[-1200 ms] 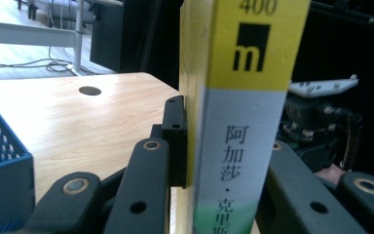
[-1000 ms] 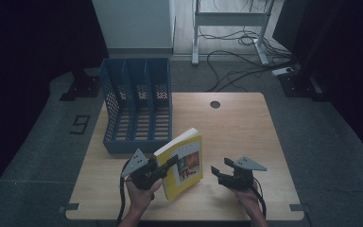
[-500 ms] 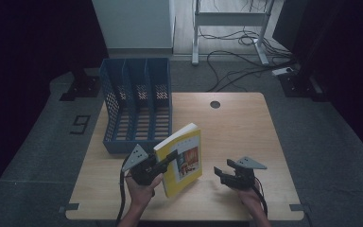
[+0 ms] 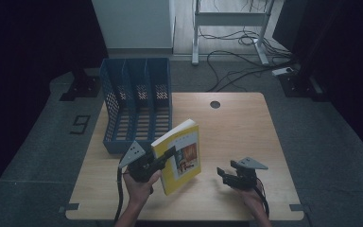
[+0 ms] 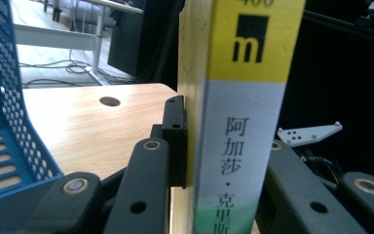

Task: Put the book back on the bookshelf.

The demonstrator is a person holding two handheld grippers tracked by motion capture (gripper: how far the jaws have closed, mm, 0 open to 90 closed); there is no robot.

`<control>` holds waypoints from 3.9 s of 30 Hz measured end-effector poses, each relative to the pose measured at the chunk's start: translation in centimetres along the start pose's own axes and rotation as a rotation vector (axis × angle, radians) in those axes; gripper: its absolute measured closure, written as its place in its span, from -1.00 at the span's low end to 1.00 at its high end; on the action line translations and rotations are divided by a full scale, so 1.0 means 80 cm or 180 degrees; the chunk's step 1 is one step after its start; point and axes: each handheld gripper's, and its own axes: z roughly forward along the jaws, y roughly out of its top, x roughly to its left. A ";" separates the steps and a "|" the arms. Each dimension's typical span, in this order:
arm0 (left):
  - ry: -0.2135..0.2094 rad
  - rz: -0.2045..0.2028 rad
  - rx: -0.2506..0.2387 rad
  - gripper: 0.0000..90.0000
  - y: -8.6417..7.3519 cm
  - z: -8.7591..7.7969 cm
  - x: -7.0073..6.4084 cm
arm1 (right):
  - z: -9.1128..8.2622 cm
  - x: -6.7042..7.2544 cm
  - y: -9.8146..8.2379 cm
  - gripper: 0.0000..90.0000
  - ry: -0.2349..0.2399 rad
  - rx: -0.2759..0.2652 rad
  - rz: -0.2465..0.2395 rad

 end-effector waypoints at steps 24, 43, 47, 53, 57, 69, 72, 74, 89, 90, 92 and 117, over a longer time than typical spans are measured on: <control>0.0030 -0.0095 -0.0194 0.68 0.032 -0.012 0.007 | 0.020 0.013 -0.013 -0.40 -0.0347 0.0519 -0.0359; 0.0103 -0.0091 -0.0277 0.68 0.054 -0.018 0.013 | 0.020 0.013 -0.013 -0.41 -0.0364 0.0521 -0.0353; 0.0174 -0.0039 -0.0271 0.68 0.056 -0.016 0.016 | 0.020 0.013 -0.013 -0.40 -0.0364 0.0521 -0.0351; 0.0220 0.0016 -0.0258 0.68 0.062 -0.014 0.017 | 0.020 0.013 -0.013 -0.40 -0.0364 0.0521 -0.0350; 0.0215 -0.0022 -0.0281 0.68 0.065 -0.014 0.020 | 0.020 0.013 -0.013 -0.40 -0.0364 0.0520 -0.0351; 0.0254 -0.0059 -0.0328 0.68 0.080 -0.018 0.026 | 0.019 0.012 -0.013 -0.38 -0.0375 0.0517 -0.0341; 0.0270 -0.0062 -0.0328 0.68 0.081 -0.018 0.027 | 0.019 0.012 -0.013 -0.38 -0.0374 0.0518 -0.0343; 0.0279 -0.0085 -0.0337 0.68 0.082 -0.018 0.029 | 0.019 0.012 -0.013 -0.38 -0.0375 0.0518 -0.0343; 0.0332 -0.0089 -0.0391 0.68 0.098 -0.020 0.034 | 0.020 0.012 -0.013 -0.39 -0.0389 0.0515 -0.0330; 0.0337 -0.0088 -0.0393 0.68 0.099 -0.021 0.035 | 0.020 0.012 -0.013 -0.39 -0.0390 0.0515 -0.0328; 0.0351 -0.0098 -0.0403 0.68 0.100 -0.021 0.036 | 0.019 0.012 -0.013 -0.39 -0.0390 0.0516 -0.0326; 0.0611 -0.0151 -0.0478 0.68 0.107 -0.022 0.060 | 0.020 0.012 -0.013 -0.39 -0.0402 0.0514 -0.0320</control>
